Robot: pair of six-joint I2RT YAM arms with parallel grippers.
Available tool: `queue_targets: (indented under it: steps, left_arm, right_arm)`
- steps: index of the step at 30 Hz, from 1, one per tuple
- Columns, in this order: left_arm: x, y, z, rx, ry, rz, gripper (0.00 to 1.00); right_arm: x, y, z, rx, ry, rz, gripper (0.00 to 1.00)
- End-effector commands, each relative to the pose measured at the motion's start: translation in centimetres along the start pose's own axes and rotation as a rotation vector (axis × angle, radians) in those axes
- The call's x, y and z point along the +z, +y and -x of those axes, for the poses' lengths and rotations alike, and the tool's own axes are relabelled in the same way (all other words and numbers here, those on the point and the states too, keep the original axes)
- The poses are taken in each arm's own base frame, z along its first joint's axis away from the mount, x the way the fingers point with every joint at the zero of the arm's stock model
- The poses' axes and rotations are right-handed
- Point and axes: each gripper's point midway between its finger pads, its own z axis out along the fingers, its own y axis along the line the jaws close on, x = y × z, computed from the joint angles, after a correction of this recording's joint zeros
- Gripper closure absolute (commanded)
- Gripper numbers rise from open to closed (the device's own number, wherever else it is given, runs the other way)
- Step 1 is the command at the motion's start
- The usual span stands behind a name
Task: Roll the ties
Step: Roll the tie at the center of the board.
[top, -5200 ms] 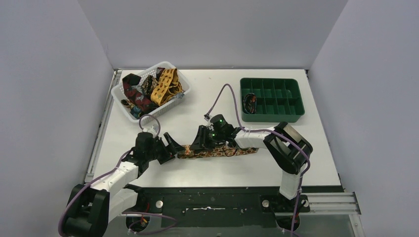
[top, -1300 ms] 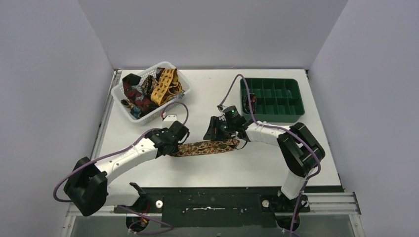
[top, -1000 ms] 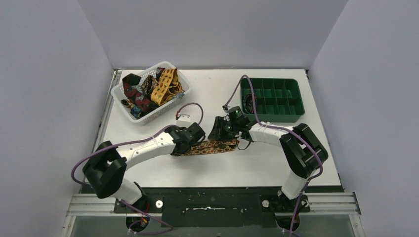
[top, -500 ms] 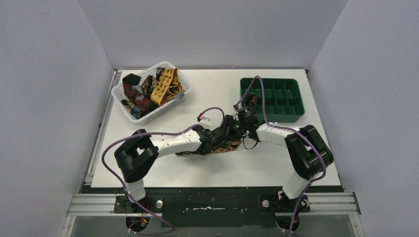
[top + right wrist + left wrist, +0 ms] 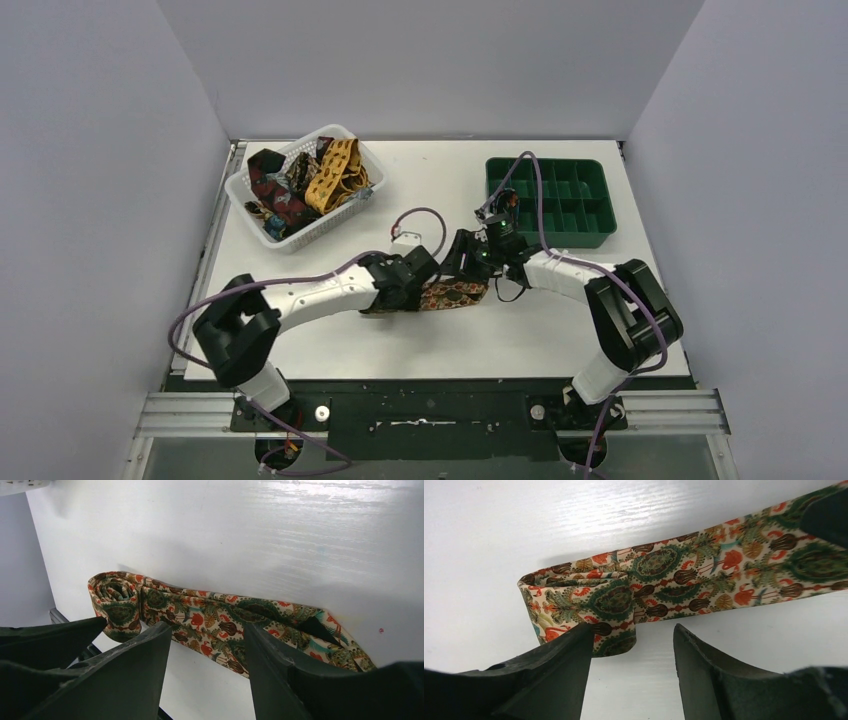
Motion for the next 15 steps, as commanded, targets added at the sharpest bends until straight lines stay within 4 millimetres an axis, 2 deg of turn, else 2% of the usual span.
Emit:
queue_targets:
  steps: [1, 5, 8, 11, 15]
  left_arm:
    - [-2.8, -1.2, 4.1, -0.179, -0.094, -0.245, 0.42]
    - [-5.8, 0.2, 6.9, -0.269, -0.2, -0.365, 0.36]
    - [-7.0, 1.9, 7.5, -0.318, -0.246, -0.396, 0.31]
    - [-6.5, 4.2, 6.6, -0.385, -0.242, -0.374, 0.29]
    - [-4.7, 6.6, 4.2, -0.477, -0.191, -0.363, 0.26]
  right_arm:
    - [-1.3, 2.6, 2.3, -0.036, -0.072, 0.083, 0.43]
    - [-1.6, 4.6, 2.2, -0.066, -0.069, 0.186, 0.4]
    - [-1.7, 6.6, 2.1, -0.095, -0.073, 0.269, 0.36]
    - [-1.2, 8.2, 1.4, -0.13, -0.058, 0.295, 0.3]
    - [0.4, 10.2, -0.4, -0.166, -0.012, 0.308, 0.28]
